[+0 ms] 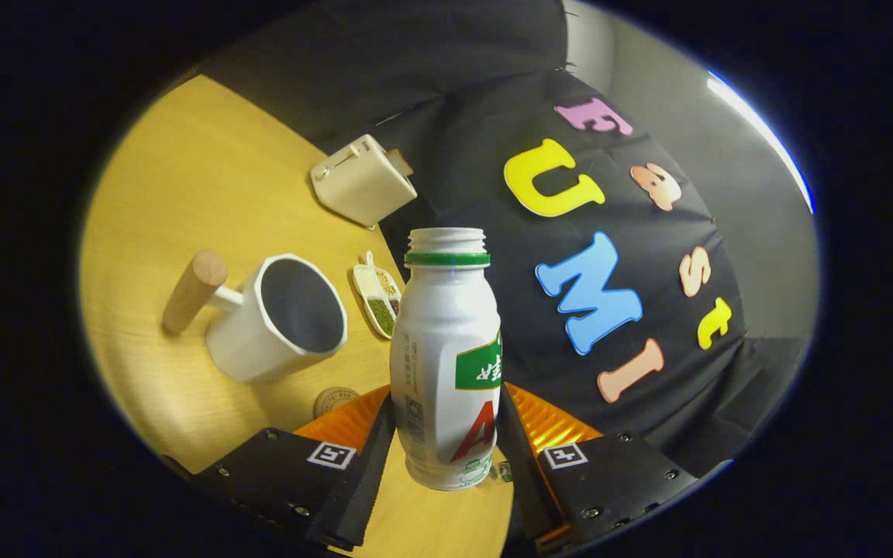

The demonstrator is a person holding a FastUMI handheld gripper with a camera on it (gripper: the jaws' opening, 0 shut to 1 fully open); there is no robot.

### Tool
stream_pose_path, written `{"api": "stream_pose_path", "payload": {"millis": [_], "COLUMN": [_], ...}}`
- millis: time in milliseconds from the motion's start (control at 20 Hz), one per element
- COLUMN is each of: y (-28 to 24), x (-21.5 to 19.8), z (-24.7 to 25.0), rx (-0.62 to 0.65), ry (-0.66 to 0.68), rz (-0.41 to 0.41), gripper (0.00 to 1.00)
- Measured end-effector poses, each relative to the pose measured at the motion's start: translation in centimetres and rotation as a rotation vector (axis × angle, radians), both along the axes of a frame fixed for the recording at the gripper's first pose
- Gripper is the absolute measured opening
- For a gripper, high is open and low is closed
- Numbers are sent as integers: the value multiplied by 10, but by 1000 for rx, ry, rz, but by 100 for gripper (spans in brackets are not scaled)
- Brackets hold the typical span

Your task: Take the bottle from table, then pour the juice into the cup, finally place the bottle on the coaster

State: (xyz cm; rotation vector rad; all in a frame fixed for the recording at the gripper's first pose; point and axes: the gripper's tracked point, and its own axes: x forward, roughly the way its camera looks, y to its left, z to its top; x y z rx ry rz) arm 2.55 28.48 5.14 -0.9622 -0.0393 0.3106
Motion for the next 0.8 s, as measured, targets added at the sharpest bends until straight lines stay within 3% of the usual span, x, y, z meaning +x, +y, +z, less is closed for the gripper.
{"api": "stream_pose_path", "payload": {"millis": [300, 800], "y": [1, 15], "x": [3, 34], "z": [7, -24], "rx": [401, 818], "ry": [110, 283], "rz": [26, 65], "gripper": [73, 73]}}
